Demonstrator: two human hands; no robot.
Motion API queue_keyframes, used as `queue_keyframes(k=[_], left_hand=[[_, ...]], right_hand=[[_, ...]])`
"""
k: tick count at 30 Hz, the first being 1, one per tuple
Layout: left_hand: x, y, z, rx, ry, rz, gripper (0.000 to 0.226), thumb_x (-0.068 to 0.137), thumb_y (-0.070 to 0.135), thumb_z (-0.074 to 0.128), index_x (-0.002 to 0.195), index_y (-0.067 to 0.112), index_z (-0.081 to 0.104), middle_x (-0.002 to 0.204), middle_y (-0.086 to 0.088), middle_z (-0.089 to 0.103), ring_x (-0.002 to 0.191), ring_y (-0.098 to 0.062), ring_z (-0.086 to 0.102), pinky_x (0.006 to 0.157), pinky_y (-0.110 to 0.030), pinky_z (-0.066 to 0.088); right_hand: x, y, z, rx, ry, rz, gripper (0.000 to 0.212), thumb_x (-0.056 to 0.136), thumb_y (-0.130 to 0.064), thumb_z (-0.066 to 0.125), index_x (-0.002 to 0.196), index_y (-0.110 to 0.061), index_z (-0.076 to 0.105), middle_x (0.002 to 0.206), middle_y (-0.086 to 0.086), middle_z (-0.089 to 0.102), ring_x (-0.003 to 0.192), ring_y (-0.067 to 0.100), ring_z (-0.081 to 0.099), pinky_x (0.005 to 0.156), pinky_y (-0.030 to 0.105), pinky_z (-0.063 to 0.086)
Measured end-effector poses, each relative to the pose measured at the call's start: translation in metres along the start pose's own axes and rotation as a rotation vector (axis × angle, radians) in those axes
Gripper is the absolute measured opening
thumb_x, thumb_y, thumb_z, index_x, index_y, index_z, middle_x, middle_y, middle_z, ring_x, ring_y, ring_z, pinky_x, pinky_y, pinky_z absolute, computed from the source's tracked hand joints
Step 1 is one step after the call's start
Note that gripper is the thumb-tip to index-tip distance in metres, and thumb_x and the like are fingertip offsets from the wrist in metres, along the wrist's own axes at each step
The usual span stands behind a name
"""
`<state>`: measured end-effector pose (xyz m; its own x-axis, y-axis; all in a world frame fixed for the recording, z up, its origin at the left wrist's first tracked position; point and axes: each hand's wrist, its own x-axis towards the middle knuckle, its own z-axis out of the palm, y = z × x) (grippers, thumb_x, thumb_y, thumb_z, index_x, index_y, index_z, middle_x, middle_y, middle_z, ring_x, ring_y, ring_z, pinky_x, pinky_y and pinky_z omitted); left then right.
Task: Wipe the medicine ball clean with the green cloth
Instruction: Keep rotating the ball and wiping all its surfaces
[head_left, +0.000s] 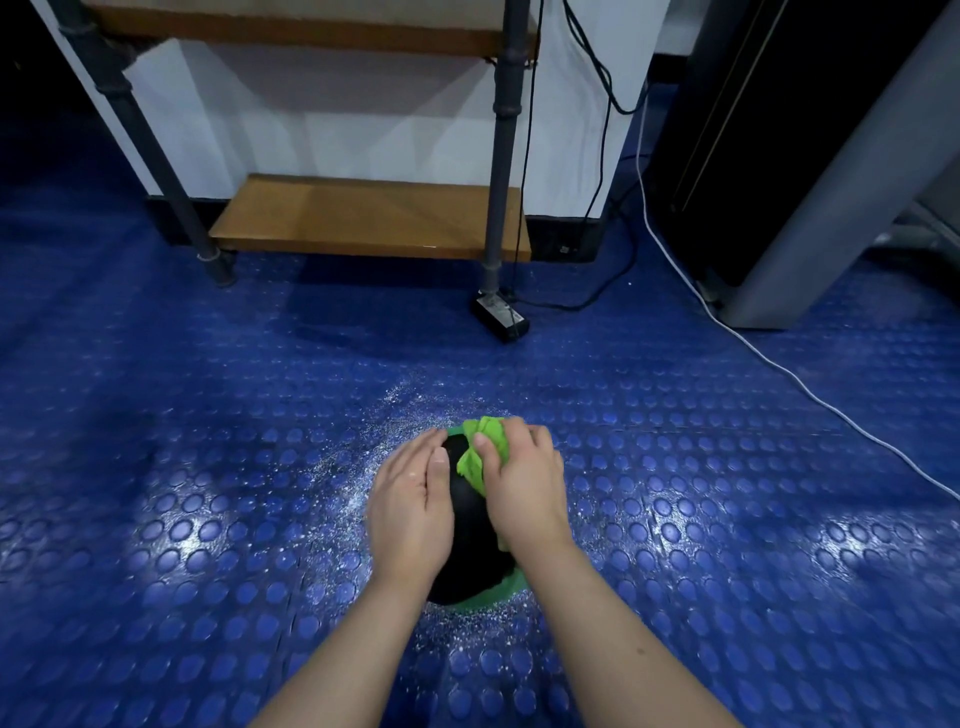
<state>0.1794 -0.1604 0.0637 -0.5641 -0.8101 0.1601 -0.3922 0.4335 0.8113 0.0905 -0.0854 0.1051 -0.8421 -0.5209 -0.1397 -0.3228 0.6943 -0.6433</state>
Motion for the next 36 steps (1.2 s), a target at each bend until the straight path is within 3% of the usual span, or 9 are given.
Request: queue_keyframes(k=[6, 10, 16, 21, 25, 27, 29, 33, 36], left_hand=[[-0.008, -0.009, -0.002, -0.113, 0.053, 0.000, 0.054, 0.096, 0.044, 0.026, 0.128, 0.021, 0.063, 0.132, 0.011, 0.059, 0.127, -0.010, 0.049, 0.112, -0.040, 0.034], [-0.018, -0.019, -0.004, -0.205, 0.059, 0.028, 0.052, 0.097, 0.040, 0.028, 0.130, 0.020, 0.061, 0.137, 0.010, 0.057, 0.134, -0.010, 0.044, 0.115, -0.041, 0.031], [-0.014, -0.019, -0.004, -0.128, -0.030, 0.060, 0.052, 0.099, 0.047, 0.025, 0.138, 0.029, 0.052, 0.146, 0.017, 0.046, 0.140, -0.002, 0.035, 0.118, -0.035, 0.027], [-0.003, 0.010, 0.011, 0.088, -0.030, 0.037, 0.060, 0.095, 0.049, 0.018, 0.135, 0.027, 0.057, 0.140, 0.013, 0.053, 0.136, -0.009, 0.042, 0.114, -0.039, 0.033], [0.012, 0.017, 0.017, 0.140, -0.057, 0.013, 0.058, 0.095, 0.045, 0.020, 0.132, 0.025, 0.059, 0.138, 0.011, 0.057, 0.133, -0.011, 0.046, 0.110, -0.039, 0.036], [0.014, 0.015, 0.016, 0.080, -0.046, 0.013, 0.063, 0.095, 0.048, 0.015, 0.130, 0.025, 0.062, 0.136, 0.010, 0.059, 0.131, -0.012, 0.048, 0.111, -0.039, 0.036], [0.007, 0.013, 0.015, 0.000, -0.013, 0.034, 0.065, 0.097, 0.050, 0.013, 0.127, 0.025, 0.064, 0.134, 0.009, 0.061, 0.131, -0.012, 0.049, 0.111, -0.042, 0.036], [-0.012, 0.008, 0.017, -0.014, 0.019, 0.057, 0.065, 0.099, 0.054, 0.009, 0.128, 0.029, 0.063, 0.134, 0.015, 0.059, 0.133, -0.010, 0.046, 0.113, -0.047, 0.034], [-0.008, 0.007, 0.015, -0.021, 0.038, 0.036, 0.063, 0.100, 0.051, 0.012, 0.125, 0.027, 0.065, 0.131, 0.013, 0.062, 0.131, -0.011, 0.049, 0.109, -0.047, 0.038]], right_hand=[[0.028, -0.005, -0.011, -0.028, -0.028, -0.133, 0.029, 0.095, -0.044, 0.046, 0.088, -0.016, 0.042, 0.097, 0.005, 0.044, 0.094, 0.028, 0.046, 0.078, 0.039, 0.041], [0.041, 0.001, -0.014, 0.081, -0.036, -0.113, 0.036, 0.095, -0.046, 0.046, 0.073, -0.019, 0.036, 0.084, 0.002, 0.046, 0.076, 0.020, 0.044, 0.059, 0.033, 0.031], [0.035, 0.026, -0.015, 0.461, 0.040, 0.128, 0.028, 0.095, -0.044, 0.047, 0.088, -0.018, 0.057, 0.082, -0.004, 0.061, 0.080, 0.016, 0.056, 0.065, 0.030, 0.041], [0.008, 0.032, -0.024, 0.349, 0.069, -0.079, 0.016, 0.094, -0.033, 0.053, 0.086, -0.023, 0.063, 0.083, -0.006, 0.064, 0.079, 0.011, 0.057, 0.069, 0.024, 0.043], [-0.030, 0.041, -0.016, 0.256, 0.156, -0.279, 0.029, 0.092, -0.027, 0.057, 0.119, -0.020, 0.065, 0.123, -0.013, 0.060, 0.116, 0.000, 0.050, 0.102, 0.015, 0.035], [-0.037, 0.044, -0.012, 0.188, 0.150, -0.383, 0.033, 0.090, -0.027, 0.055, 0.121, -0.020, 0.064, 0.127, -0.015, 0.055, 0.122, -0.003, 0.044, 0.105, 0.008, 0.027], [-0.025, 0.044, -0.017, 0.197, 0.145, -0.360, 0.030, 0.091, -0.025, 0.056, 0.119, -0.018, 0.066, 0.124, -0.013, 0.058, 0.119, -0.001, 0.048, 0.101, 0.004, 0.027], [0.005, 0.035, -0.036, 0.321, 0.085, -0.022, 0.018, 0.093, -0.028, 0.058, 0.106, -0.022, 0.070, 0.089, -0.014, 0.066, 0.091, 0.009, 0.062, 0.066, -0.002, 0.036], [-0.005, 0.030, -0.031, 0.283, 0.089, -0.083, 0.022, 0.093, -0.027, 0.058, 0.111, -0.021, 0.068, 0.095, -0.012, 0.066, 0.092, 0.006, 0.059, 0.073, 0.001, 0.036]])
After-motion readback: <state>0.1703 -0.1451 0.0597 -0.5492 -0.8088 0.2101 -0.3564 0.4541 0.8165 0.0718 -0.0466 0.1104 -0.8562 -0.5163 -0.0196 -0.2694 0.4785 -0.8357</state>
